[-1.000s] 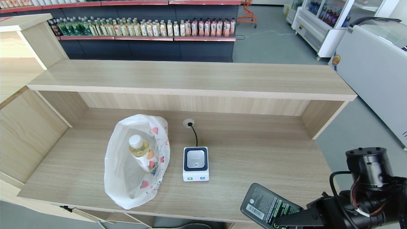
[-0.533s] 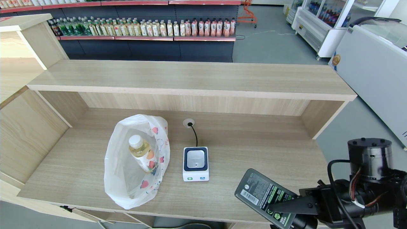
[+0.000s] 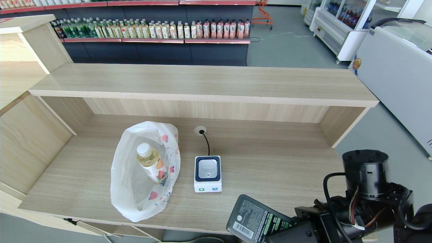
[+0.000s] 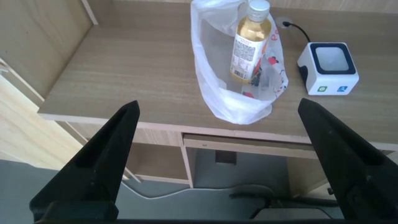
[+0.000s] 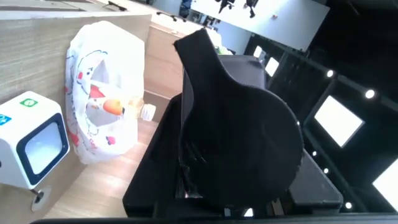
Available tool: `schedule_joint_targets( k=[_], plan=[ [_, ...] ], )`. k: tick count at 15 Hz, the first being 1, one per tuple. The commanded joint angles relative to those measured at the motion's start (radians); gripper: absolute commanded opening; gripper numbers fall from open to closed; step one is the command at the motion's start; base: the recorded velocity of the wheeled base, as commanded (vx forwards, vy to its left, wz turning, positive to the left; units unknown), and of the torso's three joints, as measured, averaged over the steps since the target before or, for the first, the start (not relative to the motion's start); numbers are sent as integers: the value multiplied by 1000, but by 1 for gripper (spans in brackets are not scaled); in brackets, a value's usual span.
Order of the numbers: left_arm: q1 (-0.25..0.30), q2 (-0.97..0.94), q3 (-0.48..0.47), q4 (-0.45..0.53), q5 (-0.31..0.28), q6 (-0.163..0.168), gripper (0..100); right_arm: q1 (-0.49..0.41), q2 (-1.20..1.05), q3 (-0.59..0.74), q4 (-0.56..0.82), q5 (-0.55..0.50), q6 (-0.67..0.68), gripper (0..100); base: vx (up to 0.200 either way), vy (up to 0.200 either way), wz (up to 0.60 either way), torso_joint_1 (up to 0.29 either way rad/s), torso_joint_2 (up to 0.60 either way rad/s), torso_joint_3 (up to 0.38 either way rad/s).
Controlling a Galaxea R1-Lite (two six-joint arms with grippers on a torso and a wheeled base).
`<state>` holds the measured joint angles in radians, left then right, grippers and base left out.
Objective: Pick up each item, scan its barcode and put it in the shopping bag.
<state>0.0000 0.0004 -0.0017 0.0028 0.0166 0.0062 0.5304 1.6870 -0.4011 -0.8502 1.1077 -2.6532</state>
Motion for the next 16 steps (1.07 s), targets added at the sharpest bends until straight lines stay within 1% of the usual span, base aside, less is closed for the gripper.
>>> schedule_joint_targets(
  k=[1,16],
  plan=[
    [0,0,0,0,0,0,100,5,25,-2,0,0,-1,0,0,0,0,0,0,0],
    [0,0,0,0,0,0,100,-12,22,1,3,1,2,0,0,0,0,0,0,0]
  ],
)
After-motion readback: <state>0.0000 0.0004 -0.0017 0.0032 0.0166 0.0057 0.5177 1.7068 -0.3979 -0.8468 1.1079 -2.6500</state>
